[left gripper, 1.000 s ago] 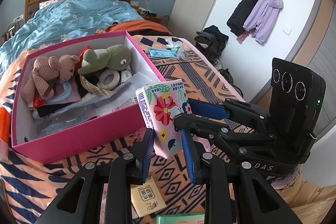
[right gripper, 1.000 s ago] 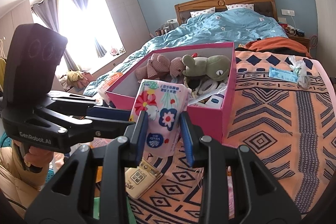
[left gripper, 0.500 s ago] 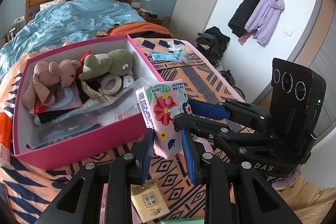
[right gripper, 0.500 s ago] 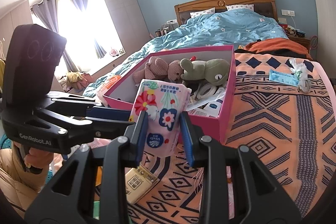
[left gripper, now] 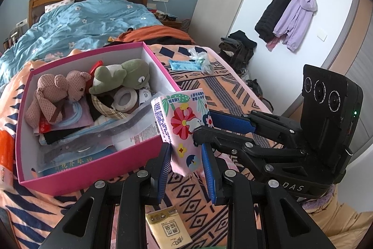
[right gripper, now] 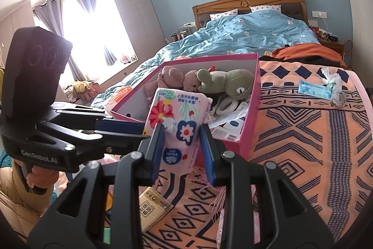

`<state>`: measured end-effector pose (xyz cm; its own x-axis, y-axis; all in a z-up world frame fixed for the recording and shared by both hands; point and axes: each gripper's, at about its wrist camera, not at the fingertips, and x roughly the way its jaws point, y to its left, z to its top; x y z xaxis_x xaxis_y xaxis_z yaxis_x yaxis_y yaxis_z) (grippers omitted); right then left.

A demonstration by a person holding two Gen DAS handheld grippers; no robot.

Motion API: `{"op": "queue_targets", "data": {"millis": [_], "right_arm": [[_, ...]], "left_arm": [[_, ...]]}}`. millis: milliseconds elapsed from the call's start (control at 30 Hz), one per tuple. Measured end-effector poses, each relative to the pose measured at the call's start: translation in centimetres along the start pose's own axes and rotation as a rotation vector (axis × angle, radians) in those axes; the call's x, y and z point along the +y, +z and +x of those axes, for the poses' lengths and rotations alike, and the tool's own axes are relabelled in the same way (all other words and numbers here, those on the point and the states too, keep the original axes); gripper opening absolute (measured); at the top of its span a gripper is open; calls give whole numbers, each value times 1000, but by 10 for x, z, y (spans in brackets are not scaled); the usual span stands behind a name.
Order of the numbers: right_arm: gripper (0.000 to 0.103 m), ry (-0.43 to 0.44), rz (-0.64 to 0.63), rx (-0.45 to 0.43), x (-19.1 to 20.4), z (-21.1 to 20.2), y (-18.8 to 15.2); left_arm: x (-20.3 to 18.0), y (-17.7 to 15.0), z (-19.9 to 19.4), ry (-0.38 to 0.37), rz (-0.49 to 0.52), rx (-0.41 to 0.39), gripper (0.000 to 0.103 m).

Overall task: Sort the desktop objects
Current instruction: 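Carry the floral tissue pack toward the pink box with both grippers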

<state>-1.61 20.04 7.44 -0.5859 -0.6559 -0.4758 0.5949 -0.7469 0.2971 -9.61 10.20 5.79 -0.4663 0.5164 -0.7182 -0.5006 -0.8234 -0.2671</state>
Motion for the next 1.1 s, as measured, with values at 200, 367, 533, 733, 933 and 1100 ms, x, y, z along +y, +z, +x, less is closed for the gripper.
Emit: {"op": "queue_targets", "data": {"millis": [200,367,533,733,933,1100], "right_arm": [[34,2,0,-1,-4,4,7],[34,1,1,7,-9,10,12],[34,-8,-2,16,-12,16,16],[34,-12,-8,21,-15,21,20],[33,-16,-6,22,-18,25,23],[33,-21,-6,20,-22,26,25]], "left_arm": [[4,9,4,3,-4,-2,26],[8,16,9,8,-5,7,26],[15,21,13,-3,-23,11,26],[19,24,15,3,-27,10,26],[19,27,17,3,-32,9,26],[19,29,18,5,-31,7,26]]}}
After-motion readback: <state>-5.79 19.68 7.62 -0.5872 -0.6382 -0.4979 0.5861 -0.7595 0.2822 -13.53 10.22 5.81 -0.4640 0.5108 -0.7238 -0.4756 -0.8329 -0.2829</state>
